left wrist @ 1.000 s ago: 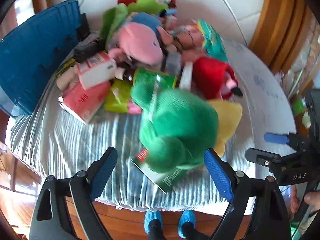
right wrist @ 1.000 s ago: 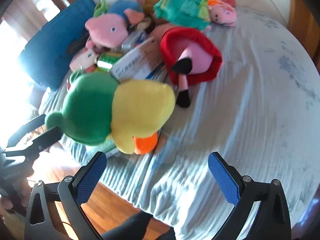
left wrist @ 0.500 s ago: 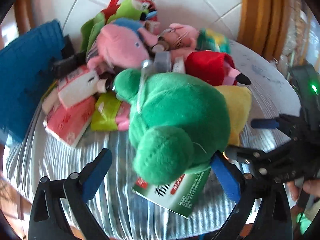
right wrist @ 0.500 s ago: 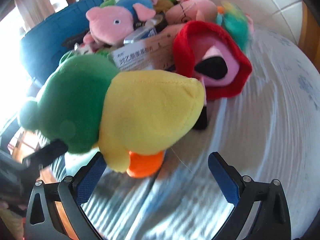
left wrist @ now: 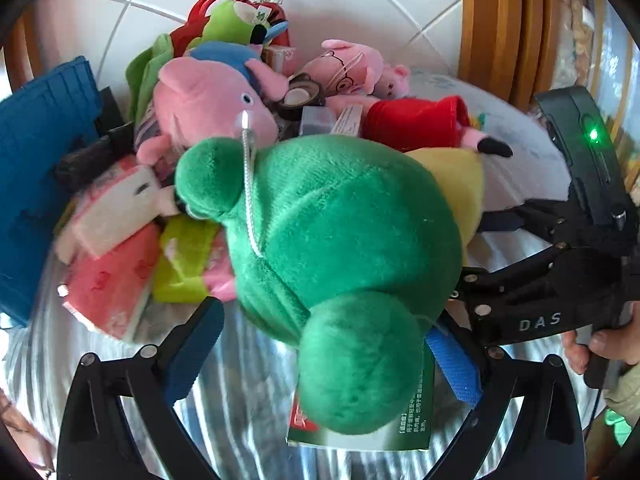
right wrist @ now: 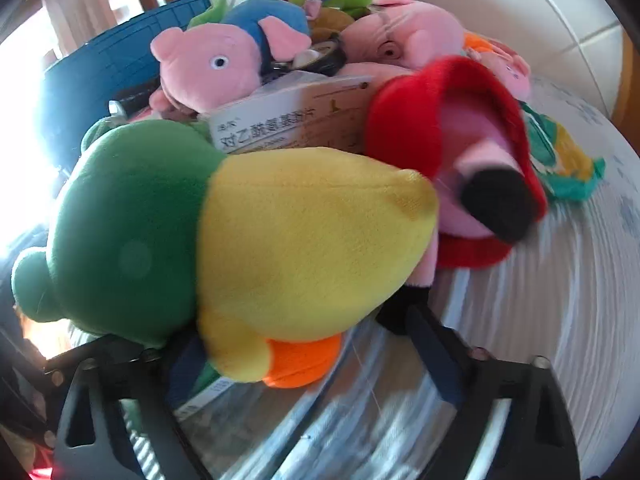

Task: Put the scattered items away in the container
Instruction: 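Close the right tool on the green-yellow plush and lift it, then carry the green-yellow plush with the right tool over the crate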

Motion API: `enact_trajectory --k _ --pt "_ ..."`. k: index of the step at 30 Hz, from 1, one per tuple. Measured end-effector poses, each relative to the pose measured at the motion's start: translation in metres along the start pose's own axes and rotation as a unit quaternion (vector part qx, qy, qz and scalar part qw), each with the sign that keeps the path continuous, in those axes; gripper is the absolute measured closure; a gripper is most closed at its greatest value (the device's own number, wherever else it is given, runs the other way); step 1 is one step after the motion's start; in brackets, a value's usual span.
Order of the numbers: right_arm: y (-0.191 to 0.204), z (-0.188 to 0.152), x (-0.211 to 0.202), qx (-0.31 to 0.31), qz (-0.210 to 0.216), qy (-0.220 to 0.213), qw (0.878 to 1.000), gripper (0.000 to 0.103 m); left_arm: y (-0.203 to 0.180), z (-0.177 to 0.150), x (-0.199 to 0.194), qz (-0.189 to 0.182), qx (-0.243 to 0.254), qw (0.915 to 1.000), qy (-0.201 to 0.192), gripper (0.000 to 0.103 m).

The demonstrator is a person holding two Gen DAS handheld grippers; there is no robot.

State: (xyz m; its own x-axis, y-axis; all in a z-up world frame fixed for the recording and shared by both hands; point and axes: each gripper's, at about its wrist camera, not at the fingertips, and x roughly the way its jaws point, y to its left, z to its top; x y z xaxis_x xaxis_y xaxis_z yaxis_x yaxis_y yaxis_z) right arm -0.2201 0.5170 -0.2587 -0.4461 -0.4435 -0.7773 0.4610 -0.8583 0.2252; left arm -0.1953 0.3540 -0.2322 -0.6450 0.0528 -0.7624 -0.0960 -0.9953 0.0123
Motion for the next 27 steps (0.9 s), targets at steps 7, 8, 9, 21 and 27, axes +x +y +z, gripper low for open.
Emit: enact_trajectory --k 7,8,9,21,27 --pt "0.021 0.014 -0.033 -0.025 -0.015 -0.011 1.000 0.055 -0.001 0.017 -0.026 -0.019 0.003 0.9997 -0.017 0.026" --pt "0.022 0.015 -0.038 -0.024 -0.014 -0.015 1.000 0.055 0.001 0.021 -0.033 -0.020 0.005 0.9996 -0.022 0.026" --pt "0.026 0.017 -0.045 -0.022 -0.013 -0.021 0.999 0.055 0.001 0.026 -0.043 -0.019 0.011 0.9994 -0.027 0.026" --pt "0.091 0.092 -0.138 -0.020 -0.044 -0.115 0.992 0.055 0.029 0.090 -0.159 -0.014 0.065 0.9908 -0.118 0.026" --pt "0.123 0.123 -0.161 -0.052 -0.040 -0.142 0.988 0.055 0.042 0.103 -0.195 0.022 0.059 0.9865 -0.151 0.026"
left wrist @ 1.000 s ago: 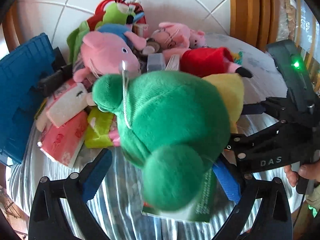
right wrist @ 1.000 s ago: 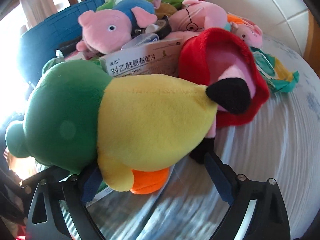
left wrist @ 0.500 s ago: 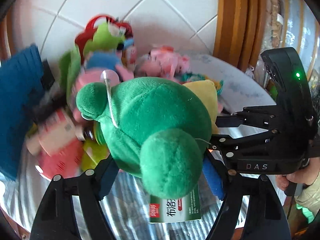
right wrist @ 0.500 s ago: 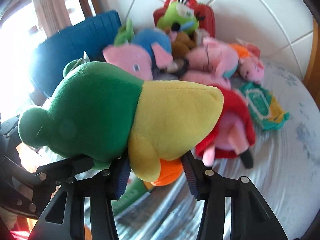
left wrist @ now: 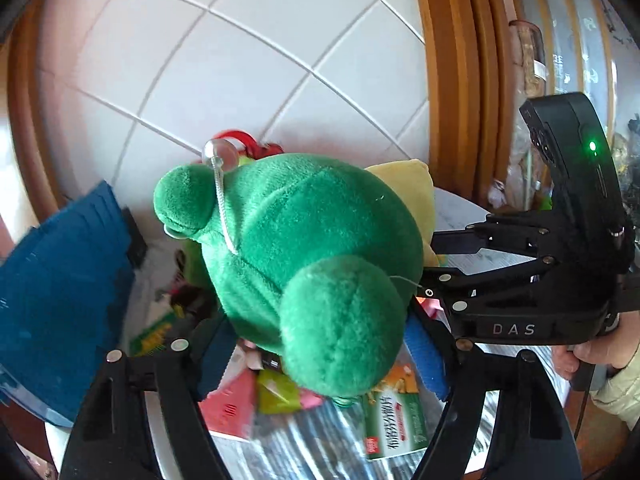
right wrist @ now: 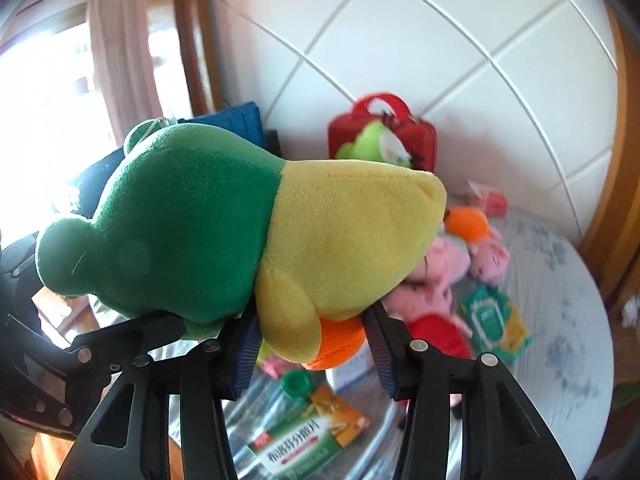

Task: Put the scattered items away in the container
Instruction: 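Carry the green-yellow plush with the right tool over the crate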

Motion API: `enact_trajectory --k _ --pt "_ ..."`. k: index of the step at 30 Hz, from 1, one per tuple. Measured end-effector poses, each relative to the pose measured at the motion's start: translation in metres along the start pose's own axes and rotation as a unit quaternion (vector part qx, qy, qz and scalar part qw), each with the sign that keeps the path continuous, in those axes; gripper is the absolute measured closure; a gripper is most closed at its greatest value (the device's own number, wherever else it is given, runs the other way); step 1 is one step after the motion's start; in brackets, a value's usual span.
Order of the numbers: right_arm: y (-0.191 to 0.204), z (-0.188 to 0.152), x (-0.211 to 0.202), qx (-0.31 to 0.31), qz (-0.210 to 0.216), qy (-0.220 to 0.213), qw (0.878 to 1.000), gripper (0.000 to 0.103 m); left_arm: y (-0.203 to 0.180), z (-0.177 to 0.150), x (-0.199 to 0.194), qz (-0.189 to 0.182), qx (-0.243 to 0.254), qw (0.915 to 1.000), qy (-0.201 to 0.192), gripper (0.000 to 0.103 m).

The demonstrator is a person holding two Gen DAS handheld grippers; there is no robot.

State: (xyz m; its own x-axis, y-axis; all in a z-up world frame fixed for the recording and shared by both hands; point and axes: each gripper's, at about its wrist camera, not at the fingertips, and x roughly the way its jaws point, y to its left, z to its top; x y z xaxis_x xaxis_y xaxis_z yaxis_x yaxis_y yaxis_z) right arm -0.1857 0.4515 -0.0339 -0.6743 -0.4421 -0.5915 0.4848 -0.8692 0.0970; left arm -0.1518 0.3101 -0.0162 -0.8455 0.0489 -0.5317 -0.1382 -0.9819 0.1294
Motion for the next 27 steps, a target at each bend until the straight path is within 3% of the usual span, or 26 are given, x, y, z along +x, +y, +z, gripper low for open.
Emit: enact_trajectory --k 11,18,27 --pt "0.072 0.057 0.006 -0.044 0.022 -0.020 0.999 0.055 0.072 0.009 -0.043 0.041 -0.012 0.9987 -0.027 0.026" --pt "0.165 0.099 0.040 -0.043 0.034 -0.036 0.998 0.055 0.181 0.006 -0.076 0.058 0.011 0.9976 -0.037 0.026" --pt "0.293 0.184 0.104 -0.033 0.053 -0.031 0.998 0.055 0.324 0.018 -0.104 0.072 0.011 0.9968 -0.033 0.026"
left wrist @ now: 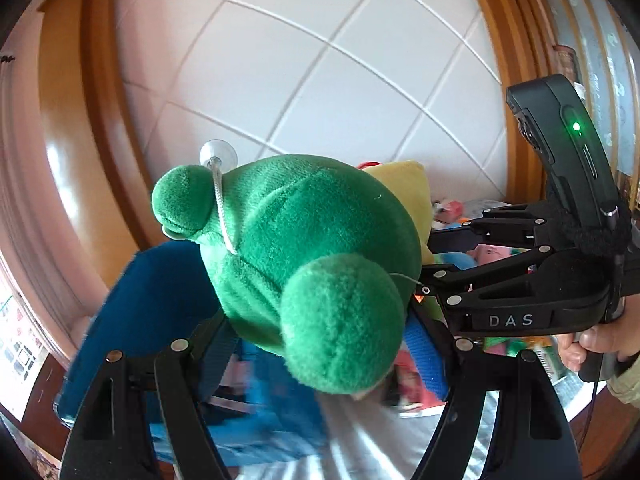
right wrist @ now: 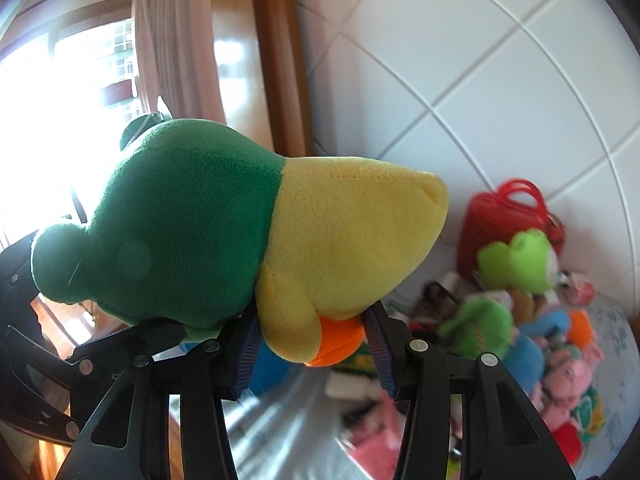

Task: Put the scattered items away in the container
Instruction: 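Carry the green-yellow plush with the right tool over the crate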

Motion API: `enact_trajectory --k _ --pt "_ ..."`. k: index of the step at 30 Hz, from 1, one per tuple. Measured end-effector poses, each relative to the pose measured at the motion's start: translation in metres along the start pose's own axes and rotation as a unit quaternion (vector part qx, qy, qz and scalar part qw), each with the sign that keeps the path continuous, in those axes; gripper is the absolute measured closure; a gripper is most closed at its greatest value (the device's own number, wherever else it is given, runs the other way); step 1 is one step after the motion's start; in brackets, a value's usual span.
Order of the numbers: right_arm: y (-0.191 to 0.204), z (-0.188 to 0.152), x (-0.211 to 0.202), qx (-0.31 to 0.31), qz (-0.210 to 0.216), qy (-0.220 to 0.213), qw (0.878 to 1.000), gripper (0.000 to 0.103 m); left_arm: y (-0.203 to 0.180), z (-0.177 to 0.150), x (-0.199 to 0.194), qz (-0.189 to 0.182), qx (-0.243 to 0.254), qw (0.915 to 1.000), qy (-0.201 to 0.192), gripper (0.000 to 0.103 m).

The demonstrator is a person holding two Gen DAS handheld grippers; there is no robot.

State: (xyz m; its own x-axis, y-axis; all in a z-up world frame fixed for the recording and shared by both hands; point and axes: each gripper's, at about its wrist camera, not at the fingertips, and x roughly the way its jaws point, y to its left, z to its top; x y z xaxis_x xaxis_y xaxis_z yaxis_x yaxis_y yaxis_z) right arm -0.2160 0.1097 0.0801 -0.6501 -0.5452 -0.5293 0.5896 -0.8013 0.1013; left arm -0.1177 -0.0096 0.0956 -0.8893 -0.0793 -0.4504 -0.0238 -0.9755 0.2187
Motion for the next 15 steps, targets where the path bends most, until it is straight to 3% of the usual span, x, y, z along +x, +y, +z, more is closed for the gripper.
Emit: enact_trajectory --k 7,15 --pt "0.057 0.066 0.080 -0.040 0.029 0.038 0.998 0.055 0.087 -0.004 0.021 0.038 -0.041 0.9983 0.015 0.026" --pt "0.099 0.102 0.185 -0.035 0.051 0.105 0.993 0.057 0.173 -0.016 0.076 0.043 -0.058 0.9949 0.071 0.026"
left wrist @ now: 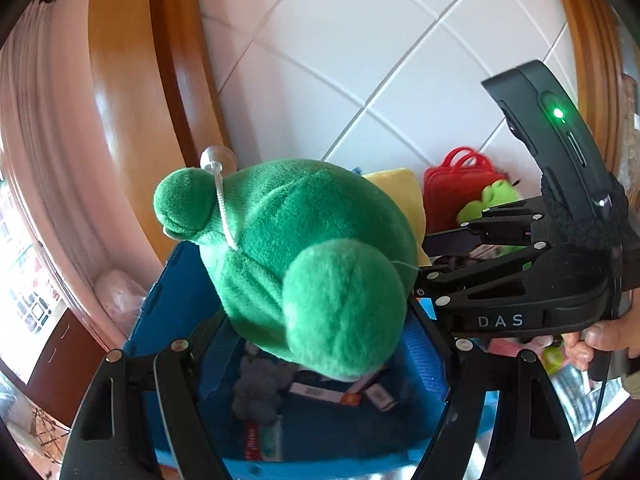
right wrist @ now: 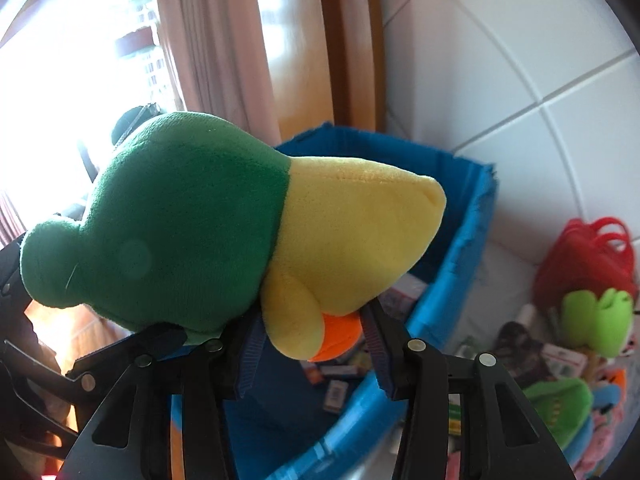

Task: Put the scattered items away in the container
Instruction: 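Carry the green-yellow plush with the right tool over the crate, then open the right tool to drop the plush into the crate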

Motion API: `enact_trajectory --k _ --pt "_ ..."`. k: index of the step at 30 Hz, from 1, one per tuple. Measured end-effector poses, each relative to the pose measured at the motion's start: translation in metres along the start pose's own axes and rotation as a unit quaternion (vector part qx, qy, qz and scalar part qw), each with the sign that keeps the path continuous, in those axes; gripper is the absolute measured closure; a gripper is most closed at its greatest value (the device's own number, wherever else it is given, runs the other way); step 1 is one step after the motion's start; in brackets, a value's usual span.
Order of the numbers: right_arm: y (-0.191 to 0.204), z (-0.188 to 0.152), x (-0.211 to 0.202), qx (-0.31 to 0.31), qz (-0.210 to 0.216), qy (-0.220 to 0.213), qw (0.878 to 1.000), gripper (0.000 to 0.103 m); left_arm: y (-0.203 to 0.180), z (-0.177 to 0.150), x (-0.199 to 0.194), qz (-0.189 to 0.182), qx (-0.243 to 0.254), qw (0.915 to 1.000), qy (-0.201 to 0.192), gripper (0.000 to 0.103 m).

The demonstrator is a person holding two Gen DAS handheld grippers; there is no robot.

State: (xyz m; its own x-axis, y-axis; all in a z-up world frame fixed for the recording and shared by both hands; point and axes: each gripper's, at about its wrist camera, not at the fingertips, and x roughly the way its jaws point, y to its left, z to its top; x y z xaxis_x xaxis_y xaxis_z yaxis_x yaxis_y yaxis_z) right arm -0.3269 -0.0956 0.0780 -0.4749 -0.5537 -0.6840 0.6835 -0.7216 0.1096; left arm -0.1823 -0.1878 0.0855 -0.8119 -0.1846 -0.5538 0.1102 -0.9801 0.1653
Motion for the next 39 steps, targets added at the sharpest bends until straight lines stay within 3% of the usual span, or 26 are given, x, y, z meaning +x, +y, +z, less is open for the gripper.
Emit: enact_trajectory --k 4,9,12,16,23,25,26,27,29,35,39 --pt "0.000 0.025 0.052 0.029 -0.010 0.030 0.999 0.059 0.047 0.006 0.041 -0.026 0.009 0.9990 0.034 0.026" --pt "-0.005 0.044 0.104 0.068 -0.010 0.064 0.996 0.077 0.081 0.006 0.099 -0.062 0.041 0.9943 0.076 0.026" --pt "-0.015 0.047 0.140 0.104 -0.038 0.105 0.988 0.077 0.090 0.000 0.135 -0.094 0.041 0.9860 0.132 0.026" --pt "-0.020 0.037 0.176 0.125 -0.066 0.164 0.976 0.077 0.094 -0.015 0.174 -0.100 0.051 0.9721 0.206 0.026" --pt "-0.026 0.022 0.192 0.134 -0.109 0.206 0.963 0.050 0.101 -0.035 0.195 -0.109 0.030 0.9534 0.280 0.026" --pt "-0.023 0.022 0.189 0.129 -0.123 0.212 0.961 0.037 0.104 -0.040 0.191 -0.098 0.027 0.9525 0.287 0.026" --pt "-0.021 0.021 0.188 0.126 -0.126 0.214 0.960 0.025 0.108 -0.039 0.191 -0.096 0.024 0.9524 0.288 0.026" --pt "-0.017 0.020 0.185 0.119 -0.133 0.216 0.960 0.015 0.110 -0.041 0.187 -0.096 0.020 0.9526 0.288 0.026" --pt "-0.010 0.020 0.181 0.107 -0.144 0.217 0.959 0.009 0.114 -0.038 0.178 -0.092 0.012 0.9548 0.282 0.025" --pt "0.009 0.019 0.157 0.099 -0.151 0.205 0.962 0.001 0.119 -0.040 0.143 -0.077 0.004 0.9668 0.244 0.022" --pt "0.025 0.019 0.128 0.087 -0.161 0.172 0.968 0.001 0.123 -0.043 0.112 -0.068 -0.015 0.9753 0.209 0.017"
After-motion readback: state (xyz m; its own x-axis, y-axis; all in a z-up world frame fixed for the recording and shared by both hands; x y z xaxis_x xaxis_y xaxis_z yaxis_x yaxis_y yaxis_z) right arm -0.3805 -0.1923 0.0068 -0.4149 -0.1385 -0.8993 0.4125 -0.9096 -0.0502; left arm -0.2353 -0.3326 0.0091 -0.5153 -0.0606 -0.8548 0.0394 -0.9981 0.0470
